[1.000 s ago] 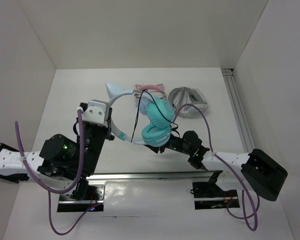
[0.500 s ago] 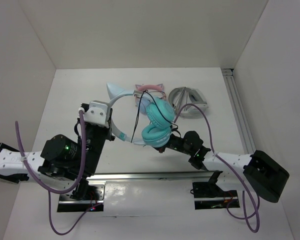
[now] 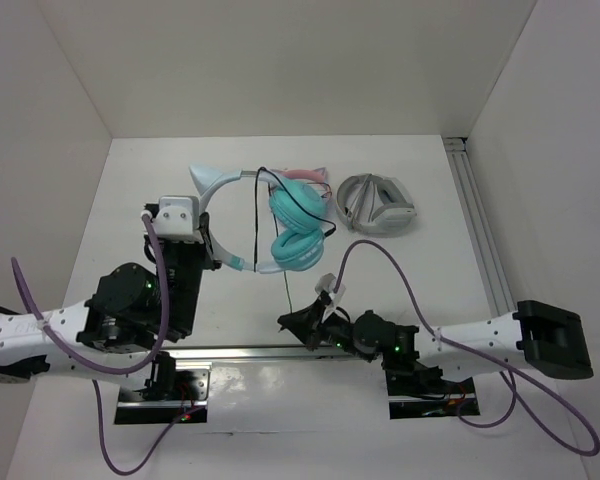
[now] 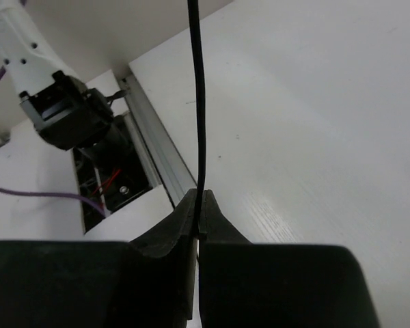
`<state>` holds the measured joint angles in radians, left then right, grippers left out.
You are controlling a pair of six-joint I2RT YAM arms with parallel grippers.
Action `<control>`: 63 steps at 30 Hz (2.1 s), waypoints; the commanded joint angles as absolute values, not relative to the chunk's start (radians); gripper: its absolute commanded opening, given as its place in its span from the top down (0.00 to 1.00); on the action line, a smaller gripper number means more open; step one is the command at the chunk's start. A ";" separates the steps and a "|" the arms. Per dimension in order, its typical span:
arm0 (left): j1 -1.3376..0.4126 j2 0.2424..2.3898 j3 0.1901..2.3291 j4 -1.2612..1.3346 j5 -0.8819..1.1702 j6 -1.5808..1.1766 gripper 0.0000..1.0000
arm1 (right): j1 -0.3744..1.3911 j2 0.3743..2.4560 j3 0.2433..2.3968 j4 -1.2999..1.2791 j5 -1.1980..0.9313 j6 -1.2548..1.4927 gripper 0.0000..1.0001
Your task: Wrap the headphones
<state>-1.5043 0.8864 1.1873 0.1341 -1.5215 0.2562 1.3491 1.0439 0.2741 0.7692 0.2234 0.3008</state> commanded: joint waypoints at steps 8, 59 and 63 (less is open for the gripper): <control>-1.359 1.058 1.163 0.821 -1.548 0.617 1.00 | 1.500 1.219 0.407 0.636 0.753 0.333 1.00; -0.500 1.081 1.178 -0.581 -0.687 -0.598 1.00 | 1.574 1.361 0.900 0.184 0.581 0.028 1.00; -0.557 1.095 1.219 -0.617 -0.749 -0.476 1.00 | 1.583 1.350 0.959 0.060 0.678 0.017 1.00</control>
<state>-0.5251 1.1160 1.1301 -0.6922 -0.6575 -0.5697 1.5681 1.3911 0.8932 0.1860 0.5671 0.0479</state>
